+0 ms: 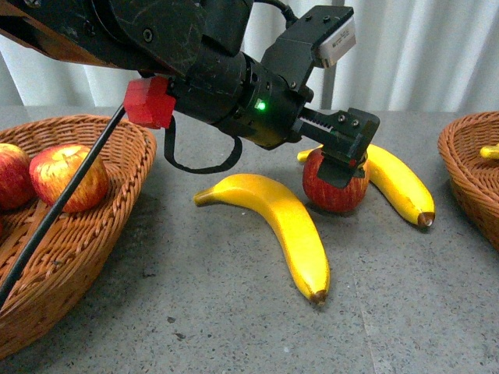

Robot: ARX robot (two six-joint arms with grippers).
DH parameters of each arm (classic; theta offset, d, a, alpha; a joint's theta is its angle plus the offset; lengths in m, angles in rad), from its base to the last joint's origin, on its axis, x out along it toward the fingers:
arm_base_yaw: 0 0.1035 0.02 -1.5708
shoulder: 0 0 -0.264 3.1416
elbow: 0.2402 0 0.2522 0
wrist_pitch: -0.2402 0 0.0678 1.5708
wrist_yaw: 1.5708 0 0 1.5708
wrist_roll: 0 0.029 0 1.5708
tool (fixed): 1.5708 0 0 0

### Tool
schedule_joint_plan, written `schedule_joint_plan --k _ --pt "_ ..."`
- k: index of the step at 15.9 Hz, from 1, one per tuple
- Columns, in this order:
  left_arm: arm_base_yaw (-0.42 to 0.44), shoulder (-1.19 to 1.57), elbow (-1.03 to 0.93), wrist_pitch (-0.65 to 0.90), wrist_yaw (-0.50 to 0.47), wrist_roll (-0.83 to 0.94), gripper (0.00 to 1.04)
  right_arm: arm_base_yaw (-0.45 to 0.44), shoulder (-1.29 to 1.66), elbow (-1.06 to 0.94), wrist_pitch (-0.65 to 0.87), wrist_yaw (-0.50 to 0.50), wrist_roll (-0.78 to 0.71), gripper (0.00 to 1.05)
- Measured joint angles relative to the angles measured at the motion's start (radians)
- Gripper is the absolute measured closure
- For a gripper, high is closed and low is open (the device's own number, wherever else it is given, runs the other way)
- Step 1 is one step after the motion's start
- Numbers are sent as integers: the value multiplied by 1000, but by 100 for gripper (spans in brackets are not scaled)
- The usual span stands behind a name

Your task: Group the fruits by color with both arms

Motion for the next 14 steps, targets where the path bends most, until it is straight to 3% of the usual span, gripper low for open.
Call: schedule_joint_plan --k 11,14 --pt "-24 127 75 7 -3 47 7 0 0 0 0 0 0 7" --pt "-30 125 75 8 -10 51 31 0 0 0 0 0 0 7"
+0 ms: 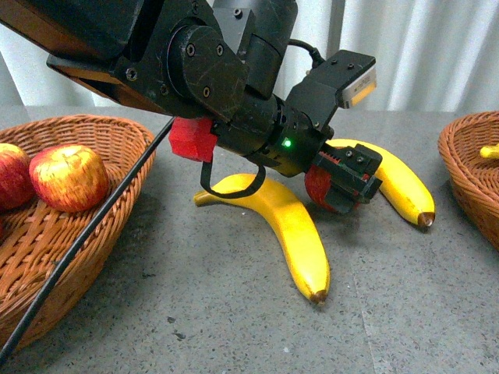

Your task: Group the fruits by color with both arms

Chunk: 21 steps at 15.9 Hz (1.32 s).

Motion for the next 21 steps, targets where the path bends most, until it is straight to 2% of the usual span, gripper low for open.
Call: schedule_joint_plan --k 5,9,13,17,21 --pt "0 -128 -57 0 -58 -7 34 0 0 0 0 0 0 7" --pt "27 -349 -143 26 -226 -112 34 0 0 0 0 0 0 7" --pt "134 -591 -318 -24 -445 -357 34 0 0 0 0 0 0 7" --pt "111 -732 -419 -89 -523 -498 34 0 0 0 0 0 0 7" --pt "111 -797 -482 -89 -581 -549 34 0 0 0 0 0 0 7"
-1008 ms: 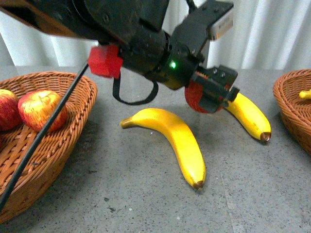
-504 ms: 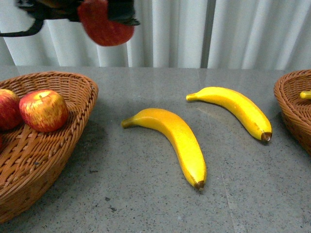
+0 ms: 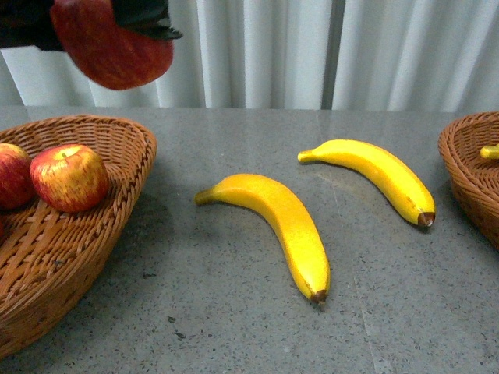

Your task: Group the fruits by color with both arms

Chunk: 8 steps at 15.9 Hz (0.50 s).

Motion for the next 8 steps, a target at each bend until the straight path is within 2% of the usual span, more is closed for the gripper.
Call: schedule_joint_plan --k 2,8 --pt "61 -10 -63 -1 -16 -16 34 0 0 0 0 0 0 7" --pt "63 -5 -96 23 -30 -40 34 0 0 0 0 0 0 7"
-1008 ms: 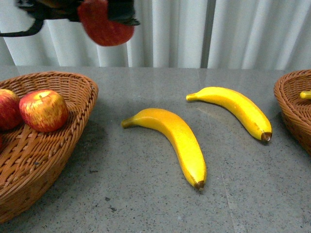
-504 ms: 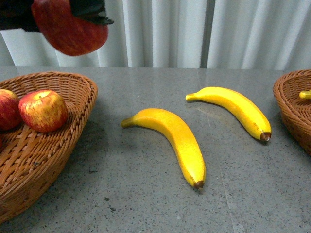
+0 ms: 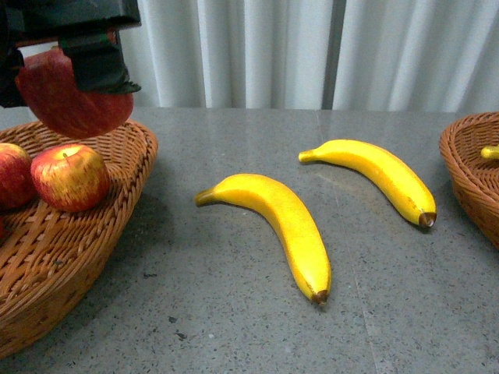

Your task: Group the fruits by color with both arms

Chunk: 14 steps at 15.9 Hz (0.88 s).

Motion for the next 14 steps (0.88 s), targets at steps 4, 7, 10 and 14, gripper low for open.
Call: schedule_joint_plan --k 4,7,10,14 --pt "2 0 -75 -1 -19 -37 34 0 0 0 0 0 0 7" --pt "-18 11 -77 -8 -63 -58 34 0 0 0 0 0 0 7" --pt "-39 20 -76 -6 -87 -79 33 0 0 0 0 0 0 7" --pt "161 -27 -77 16 52 -29 7 0 0 0 0 0 0 7"
